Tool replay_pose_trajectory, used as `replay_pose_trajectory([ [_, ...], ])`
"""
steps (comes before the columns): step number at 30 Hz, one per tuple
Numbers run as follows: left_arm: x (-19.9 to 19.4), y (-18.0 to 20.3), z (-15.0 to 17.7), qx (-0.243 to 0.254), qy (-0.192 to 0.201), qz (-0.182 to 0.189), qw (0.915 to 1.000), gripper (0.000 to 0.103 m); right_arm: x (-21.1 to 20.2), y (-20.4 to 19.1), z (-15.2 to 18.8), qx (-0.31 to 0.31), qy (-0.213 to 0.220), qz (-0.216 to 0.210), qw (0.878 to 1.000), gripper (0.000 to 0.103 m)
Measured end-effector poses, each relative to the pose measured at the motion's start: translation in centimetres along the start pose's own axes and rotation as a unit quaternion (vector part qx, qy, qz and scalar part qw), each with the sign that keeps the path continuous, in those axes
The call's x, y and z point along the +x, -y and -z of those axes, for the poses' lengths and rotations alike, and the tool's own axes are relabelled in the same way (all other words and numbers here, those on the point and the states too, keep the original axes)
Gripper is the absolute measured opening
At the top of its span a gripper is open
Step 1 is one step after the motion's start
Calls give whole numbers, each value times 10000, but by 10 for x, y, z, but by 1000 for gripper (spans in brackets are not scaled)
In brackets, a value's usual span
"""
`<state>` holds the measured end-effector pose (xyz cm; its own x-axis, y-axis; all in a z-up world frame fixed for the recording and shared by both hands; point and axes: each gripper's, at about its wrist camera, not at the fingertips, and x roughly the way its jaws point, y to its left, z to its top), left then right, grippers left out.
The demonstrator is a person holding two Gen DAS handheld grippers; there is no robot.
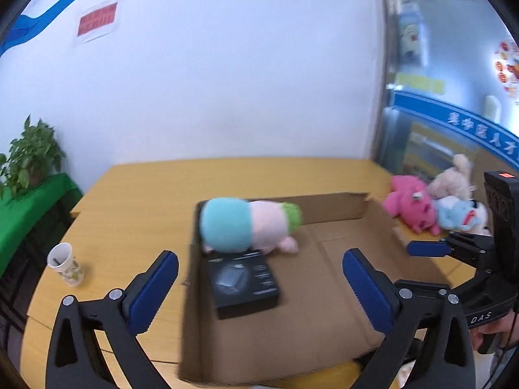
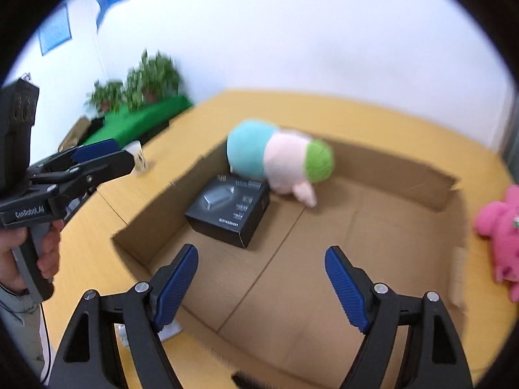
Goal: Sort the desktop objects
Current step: 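Open both tools to release the charger box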
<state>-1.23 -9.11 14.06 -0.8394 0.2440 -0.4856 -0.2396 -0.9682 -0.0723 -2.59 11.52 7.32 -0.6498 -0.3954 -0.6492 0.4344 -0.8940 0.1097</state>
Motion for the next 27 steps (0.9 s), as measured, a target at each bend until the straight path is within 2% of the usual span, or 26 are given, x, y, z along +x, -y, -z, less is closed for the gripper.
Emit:
replay_pose_trajectory([
  [1, -5, 10, 2, 13, 5, 167, 9999, 101, -12, -3, 4, -38, 124, -1, 9999, 79],
  [2, -4, 17, -1, 44, -22, 210, 9998, 87, -20, -13, 8, -83, 215, 57, 9997, 74],
  [3, -3, 27, -1, 141, -89, 232, 9996, 72, -25, -18, 12, -109, 252, 119, 9996, 49],
  [4, -3, 34, 0, 199, -169, 248, 9994, 37, -29, -23, 13, -98, 254, 165, 9995, 23],
  [5, -1, 39, 1, 163, -252, 266, 9992, 19, -37, -22, 15, -36, 253, 184, 9995, 16],
  [6, -1, 42, 3, 93, -333, 311, 9989, 18, -43, -23, 19, -13, 254, 179, 9995, 15],
  [8, -4, 52, 8, 106, -419, 399, 9983, 19, -57, -24, 27, -46, 244, 221, 9994, 17],
  [9, -8, 59, 12, 150, -417, 429, 9981, 22, -62, -27, 30, -63, 259, 229, 9994, 29],
  [10, -11, 64, 15, 157, -410, 458, 9980, 41, -66, -29, 34, -73, 297, 210, 9993, 53],
  [11, -15, 68, 18, 120, -381, 502, 9979, 76, -75, -30, 38, -79, 353, 185, 9992, 67],
  [12, -22, 72, 22, 81, -308, 537, 9980, 91, -81, -31, 42, -70, 408, 187, 9990, 84],
  [13, -28, 74, 27, 36, -211, 594, 9980, 101, -88, -29, 45, -55, 452, 165, 9988, 84],
  [15, -36, 81, 37, -3, -235, 885, 9958, 101, -102, -24, 59, 21, 437, -58, 9990, 84],
  [18, -35, 88, 65, -111, -659, 1178, 9908, 101, -111, -10, 93, 86, 228, -193, 9995, 84],
  [21, -24, 100, 99, -128, -1226, 1447, 9818, 101, -104, 13, 138, 316, -391, -32, 9987, 84],
  [24, -15, 119, 124, -101, -1577, 1742, 9719, 101, -87, 40, 184, 837, -1065, 58, 9908, 84],
  [27, -2, 141, 138, 15, -1805, 1972, 9636, 101, -77, 53, 210, 1064, -1350, 228, 9849, 82],
])
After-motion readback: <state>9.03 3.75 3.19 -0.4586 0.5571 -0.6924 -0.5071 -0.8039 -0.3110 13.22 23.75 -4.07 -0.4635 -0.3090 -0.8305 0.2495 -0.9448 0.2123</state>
